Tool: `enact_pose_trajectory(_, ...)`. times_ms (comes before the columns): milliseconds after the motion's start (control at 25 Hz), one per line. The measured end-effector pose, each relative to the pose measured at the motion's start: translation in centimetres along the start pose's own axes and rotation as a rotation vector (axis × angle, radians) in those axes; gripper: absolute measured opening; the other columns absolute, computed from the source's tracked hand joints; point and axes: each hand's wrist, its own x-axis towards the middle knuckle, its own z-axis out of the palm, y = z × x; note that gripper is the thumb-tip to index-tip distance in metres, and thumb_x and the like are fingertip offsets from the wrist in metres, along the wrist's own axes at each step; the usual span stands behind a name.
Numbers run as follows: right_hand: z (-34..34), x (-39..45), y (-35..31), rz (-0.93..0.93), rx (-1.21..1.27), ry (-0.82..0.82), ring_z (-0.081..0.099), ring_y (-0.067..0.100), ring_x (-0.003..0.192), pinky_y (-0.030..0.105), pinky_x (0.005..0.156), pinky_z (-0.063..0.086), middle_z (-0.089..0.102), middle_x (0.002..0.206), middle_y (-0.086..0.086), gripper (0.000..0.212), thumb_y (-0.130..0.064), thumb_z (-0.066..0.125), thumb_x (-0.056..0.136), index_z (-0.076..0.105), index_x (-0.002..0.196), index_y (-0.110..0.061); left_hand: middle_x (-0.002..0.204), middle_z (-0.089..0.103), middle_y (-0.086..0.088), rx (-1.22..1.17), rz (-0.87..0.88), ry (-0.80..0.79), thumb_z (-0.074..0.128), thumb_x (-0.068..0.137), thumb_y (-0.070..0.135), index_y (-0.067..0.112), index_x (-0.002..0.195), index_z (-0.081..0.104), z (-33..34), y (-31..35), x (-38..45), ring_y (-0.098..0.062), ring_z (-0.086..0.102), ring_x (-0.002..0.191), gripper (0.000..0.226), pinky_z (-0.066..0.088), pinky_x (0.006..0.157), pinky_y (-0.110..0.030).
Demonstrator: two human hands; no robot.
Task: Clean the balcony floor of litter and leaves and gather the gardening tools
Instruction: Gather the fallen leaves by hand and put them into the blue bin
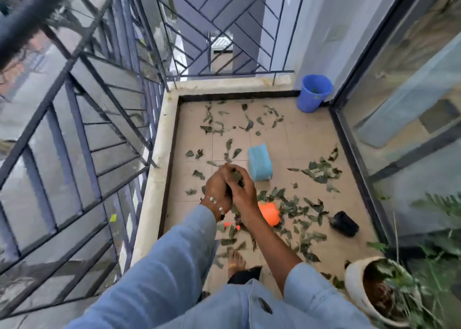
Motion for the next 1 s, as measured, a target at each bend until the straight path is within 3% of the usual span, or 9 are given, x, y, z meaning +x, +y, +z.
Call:
enact_pose_trajectory(80, -0.3, 3.3, -1.5, -0.023, -0.055, 0.030, 0.063, 0.007, 0.095, 0.029, 0.084, 0.052, 0.069, 0.100, -0.010, 0.024, -0.051, 0.067, 0.079, 0.065, 0.099, -0.038, 0.084, 0.057, -0.005, -0.135, -0.064, -0.087, 0.047, 0.095, 0.030, 0.014, 0.085, 0.057, 1.5, 1.4, 2.6, -0.016, 0.060, 0.076, 0.022, 0.049, 0.071, -0.028)
enact_pose_trajectory(200, -0.2, 10.5, -4.6, -0.025, -0.067, 0.060, 0.064, 0.008, 0.092, 0.029, 0.082, 0.053, 0.070, 0.097, -0.007, 0.029, -0.047, 0.070, 0.080, 0.066, 0.102, -0.029, 0.081, 0.063, -0.009, -0.154, -0.057, -0.066, 0.036, 0.099, 0.028, 0.009, 0.082, 0.058, 5.1, 6.6, 6.7, -0.021, 0.061, 0.077, 0.033, 0.051, 0.074, -0.028)
enact_pose_trajectory(280, 0.6, 14.6, -5.3, -0.017, -0.063, 0.102, 0.064, 0.012, 0.093, 0.032, 0.084, 0.054, 0.069, 0.099, -0.004, 0.029, -0.043, 0.071, 0.079, 0.067, 0.102, -0.027, 0.103, 0.066, -0.013, -0.157, -0.127, -0.105, 0.030, 0.101, 0.039, 0.007, 0.102, 0.060, 6.4, 8.9, 10.4, -0.027, 0.060, 0.099, 0.045, 0.048, 0.090, -0.033)
enact_pose_trajectory(320, 1.0, 16.9, -5.5, -0.018, -0.062, 0.129, 0.065, 0.013, 0.092, 0.034, 0.084, 0.055, 0.070, 0.097, -0.003, 0.027, -0.042, 0.071, 0.077, 0.067, 0.100, -0.027, 0.110, 0.064, -0.014, -0.134, -0.147, -0.086, 0.028, 0.100, 0.046, 0.007, 0.110, 0.059, 7.3, 10.1, 12.1, -0.028, 0.058, 0.104, 0.051, 0.047, 0.091, -0.035)
enact_pose_trajectory(440, 2.0, 24.7, -6.8, 0.011, -0.040, 0.199, 0.066, 0.015, 0.088, 0.039, 0.083, 0.056, 0.070, 0.091, -0.004, 0.025, -0.045, 0.069, 0.071, 0.066, 0.091, -0.030, 0.092, 0.069, -0.013, -0.114, -0.172, -0.071, 0.026, 0.099, 0.055, 0.006, 0.099, 0.062, 9.6, 14.0, 18.9, -0.026, 0.061, 0.091, 0.061, 0.047, 0.079, -0.036)
enact_pose_trajectory(560, 4.0, 33.4, -9.1, 0.064, 0.012, 0.240, 0.067, 0.015, 0.087, 0.041, 0.083, 0.056, 0.071, 0.088, -0.005, 0.023, -0.046, 0.071, 0.072, 0.066, 0.088, -0.031, 0.102, 0.065, -0.014, -0.040, -0.183, -0.097, 0.023, 0.096, 0.061, 0.006, 0.104, 0.061, 12.7, 19.6, 26.3, -0.027, 0.058, 0.099, 0.067, 0.041, 0.094, -0.037)
enact_pose_trajectory(720, 6.6, 44.2, -14.3, 0.104, 0.089, 0.321, 0.067, 0.014, 0.086, 0.038, 0.083, 0.056, 0.071, 0.089, -0.004, 0.025, -0.042, 0.074, 0.075, 0.066, 0.093, -0.027, 0.094, 0.064, -0.012, 0.065, -0.225, -0.140, 0.025, 0.098, 0.058, 0.007, 0.096, 0.062, 17.6, 28.2, 35.4, -0.025, 0.059, 0.091, 0.063, 0.041, 0.093, -0.035)
enact_pose_trajectory(880, 5.9, 52.3, -17.3, 0.113, 0.088, 0.486, 0.066, 0.016, 0.084, 0.033, 0.078, 0.056, 0.070, 0.089, -0.003, 0.020, -0.033, 0.072, 0.077, 0.066, 0.092, -0.023, 0.104, 0.063, -0.012, 0.084, -0.331, -0.246, 0.023, 0.096, 0.059, 0.009, 0.120, 0.056, 22.0, 31.8, 42.3, -0.025, 0.059, 0.095, 0.065, 0.046, 0.082, -0.034)
enact_pose_trajectory(1000, 3.2, 57.7, -18.7, 0.112, 0.087, 0.640, 0.065, 0.018, 0.086, 0.029, 0.077, 0.054, 0.069, 0.093, 0.000, 0.018, -0.021, 0.071, 0.077, 0.066, 0.094, -0.019, 0.112, 0.061, -0.013, 0.151, -0.340, -0.296, 0.022, 0.098, 0.056, 0.006, 0.130, 0.052, 26.8, 32.4, 47.0, -0.027, 0.058, 0.101, 0.066, 0.045, 0.093, -0.034)
